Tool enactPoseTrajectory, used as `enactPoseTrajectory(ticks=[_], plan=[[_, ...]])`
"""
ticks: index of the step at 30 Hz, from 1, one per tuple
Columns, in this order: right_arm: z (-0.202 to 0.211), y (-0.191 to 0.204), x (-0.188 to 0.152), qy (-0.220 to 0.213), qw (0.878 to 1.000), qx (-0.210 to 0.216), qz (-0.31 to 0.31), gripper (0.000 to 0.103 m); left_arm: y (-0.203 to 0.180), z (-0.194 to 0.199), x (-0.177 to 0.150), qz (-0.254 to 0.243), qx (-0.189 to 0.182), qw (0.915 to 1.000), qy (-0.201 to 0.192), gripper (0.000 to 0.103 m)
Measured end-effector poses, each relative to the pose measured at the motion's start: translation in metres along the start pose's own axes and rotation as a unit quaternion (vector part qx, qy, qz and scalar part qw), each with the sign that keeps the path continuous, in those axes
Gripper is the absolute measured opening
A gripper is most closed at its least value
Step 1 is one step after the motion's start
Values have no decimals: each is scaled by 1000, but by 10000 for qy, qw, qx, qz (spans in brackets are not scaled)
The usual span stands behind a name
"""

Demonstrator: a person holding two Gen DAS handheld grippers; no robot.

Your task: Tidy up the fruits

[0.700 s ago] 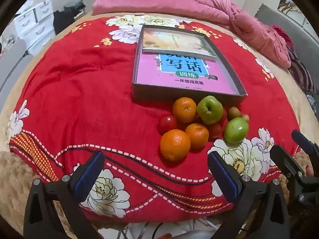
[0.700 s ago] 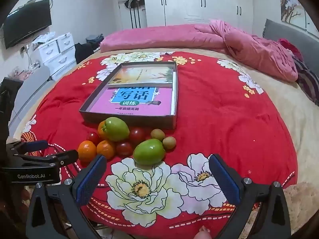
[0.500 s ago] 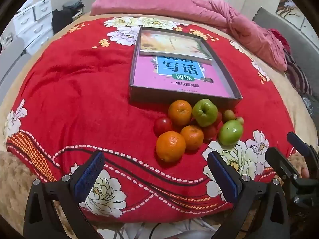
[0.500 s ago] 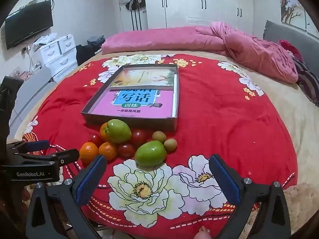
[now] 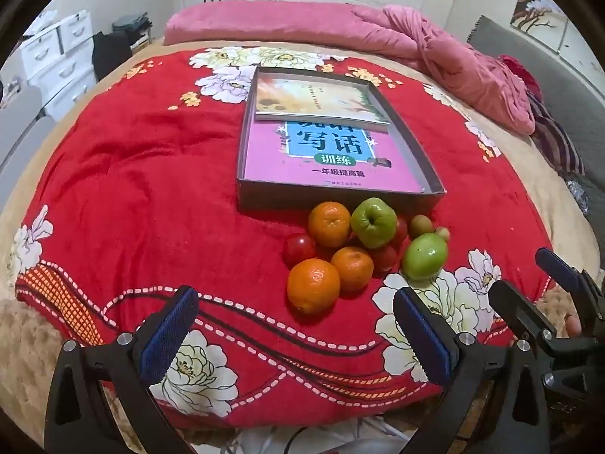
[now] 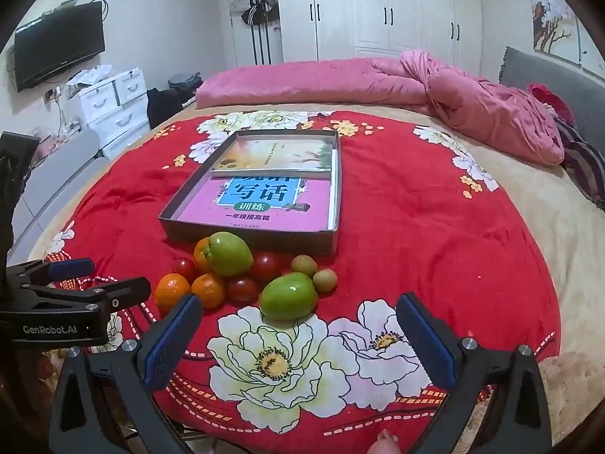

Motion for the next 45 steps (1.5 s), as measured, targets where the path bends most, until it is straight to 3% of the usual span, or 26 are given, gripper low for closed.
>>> enactPoseTrajectory(ticks=[45], plan=[[-5, -4, -4, 53, 9999, -36, -80, 103, 1, 1, 3, 4, -94, 9999, -70, 103]])
Point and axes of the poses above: each gripper's, at about its wrist camera, not at the fingertips, and z roughly against the way its jaws point, y to its left, x to its top, the point moved 9 cm from there along -z, roughly the way its jaws point, and after that the axes turned 1 degree about -x, right-handed, at the moved point
